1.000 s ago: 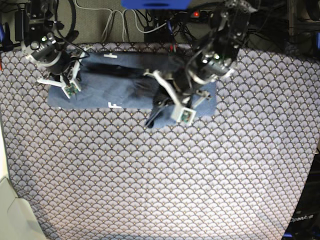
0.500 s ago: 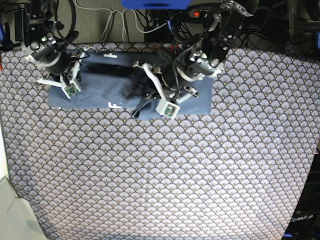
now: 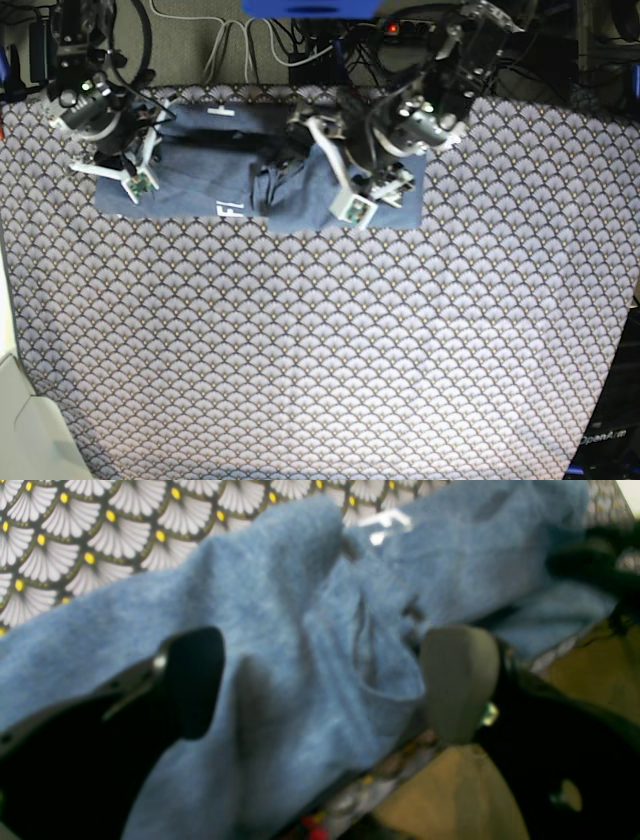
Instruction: Fold the T-shirt properly
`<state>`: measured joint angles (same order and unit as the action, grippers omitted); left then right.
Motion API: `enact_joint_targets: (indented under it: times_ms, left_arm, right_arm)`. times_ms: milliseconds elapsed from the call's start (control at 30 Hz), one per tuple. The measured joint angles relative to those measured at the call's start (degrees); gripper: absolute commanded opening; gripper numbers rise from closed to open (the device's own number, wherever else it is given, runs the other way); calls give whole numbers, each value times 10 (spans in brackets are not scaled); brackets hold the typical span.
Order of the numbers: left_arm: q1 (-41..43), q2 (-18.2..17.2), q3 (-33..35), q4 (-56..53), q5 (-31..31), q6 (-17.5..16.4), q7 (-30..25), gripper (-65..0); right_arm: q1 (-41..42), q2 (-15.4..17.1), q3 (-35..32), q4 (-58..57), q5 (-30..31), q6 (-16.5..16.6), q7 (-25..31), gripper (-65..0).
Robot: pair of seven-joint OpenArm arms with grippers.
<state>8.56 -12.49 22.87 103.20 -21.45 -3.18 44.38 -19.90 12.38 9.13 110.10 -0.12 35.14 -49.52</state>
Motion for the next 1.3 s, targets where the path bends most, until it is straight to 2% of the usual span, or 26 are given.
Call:
enact_joint_targets:
  times_ms: [100,300,400,467,633,733,833,967,1033,1300]
  left_arm:
    - [8,-12,-17,2,0,-1,-8,-40]
    - [35,-16,-120,25,1,-1,-4,-42]
    - [35,-16,-156,20,-27,-1,-4,-46]
    - [35,-18,-178,10,-46,-1,-7,-93]
    - [33,-52,-183,-30,-90,-1,-1,-317]
    - [33,-58,-184,-37,-99,0,-3,-381]
    - [32,-58,-186,-37,-97,-1,-2,-387]
    - [32,-60,-186,-37,-97,0,-2,-387]
    - [30,-63,-185,-39,-97,-1,-2,-387]
    - [8,-64,-186,-42,-97,0,-2,-387]
  right_arm:
    - [-1,0,33,2,1,0,0,-483]
    - [11,0,86,3,-3,0,0,-481]
    - [21,0,89,2,2,0,3,-479]
    - [21,0,89,2,2,0,5,-479]
    - [21,-1,89,1,2,0,4,-479]
    - [25,-4,89,0,2,0,-4,-478]
    - [34,-3,90,-12,3,0,2,-435]
    - [31,-5,94,-47,3,0,-2,-298]
    - [32,-9,111,-66,2,0,1,-260]
    - [54,-20,130,-78,2,0,8,-258]
